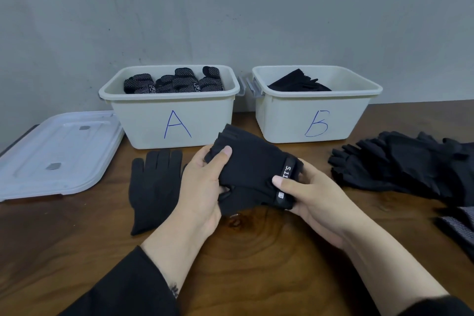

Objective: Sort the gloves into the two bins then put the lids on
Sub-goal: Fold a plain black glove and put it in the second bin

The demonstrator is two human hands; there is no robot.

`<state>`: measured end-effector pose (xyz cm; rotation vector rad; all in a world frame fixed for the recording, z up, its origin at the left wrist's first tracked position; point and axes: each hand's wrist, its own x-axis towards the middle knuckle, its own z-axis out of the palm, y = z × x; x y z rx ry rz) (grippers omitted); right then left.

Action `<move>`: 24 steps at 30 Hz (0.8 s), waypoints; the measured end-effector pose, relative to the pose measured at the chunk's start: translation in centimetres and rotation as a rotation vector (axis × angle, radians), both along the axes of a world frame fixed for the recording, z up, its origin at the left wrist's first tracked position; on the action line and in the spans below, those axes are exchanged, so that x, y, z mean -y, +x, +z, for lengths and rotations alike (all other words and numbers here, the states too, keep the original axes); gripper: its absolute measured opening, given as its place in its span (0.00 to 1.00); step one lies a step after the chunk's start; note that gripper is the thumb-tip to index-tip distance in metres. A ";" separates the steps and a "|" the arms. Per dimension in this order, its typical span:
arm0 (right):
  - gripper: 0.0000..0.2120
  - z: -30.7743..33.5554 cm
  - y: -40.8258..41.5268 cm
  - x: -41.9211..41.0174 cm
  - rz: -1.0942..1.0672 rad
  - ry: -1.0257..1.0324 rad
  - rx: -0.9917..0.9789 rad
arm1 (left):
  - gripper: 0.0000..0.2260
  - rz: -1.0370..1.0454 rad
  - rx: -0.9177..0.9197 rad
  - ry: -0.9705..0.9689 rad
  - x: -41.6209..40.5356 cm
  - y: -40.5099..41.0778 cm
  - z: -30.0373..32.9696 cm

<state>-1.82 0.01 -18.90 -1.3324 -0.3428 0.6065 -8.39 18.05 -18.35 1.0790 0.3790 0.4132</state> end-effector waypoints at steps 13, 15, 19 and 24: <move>0.13 9.2 4.3 4.1 -0.479 -0.212 0.546 | 0.08 0.051 0.087 0.322 0.6 4.3 -0.5; 0.11 12.8 6.4 5.3 -0.487 -0.275 0.652 | 0.08 0.042 0.071 0.413 0.4 5.4 -0.7; 0.08 19.9 10.8 6.1 -0.522 -0.377 0.814 | 0.08 0.000 0.002 0.575 0.0 7.7 -1.3; 0.11 23.2 16.6 3.2 -0.531 -0.536 0.858 | 0.07 -0.016 -0.029 0.676 -0.4 9.3 -1.3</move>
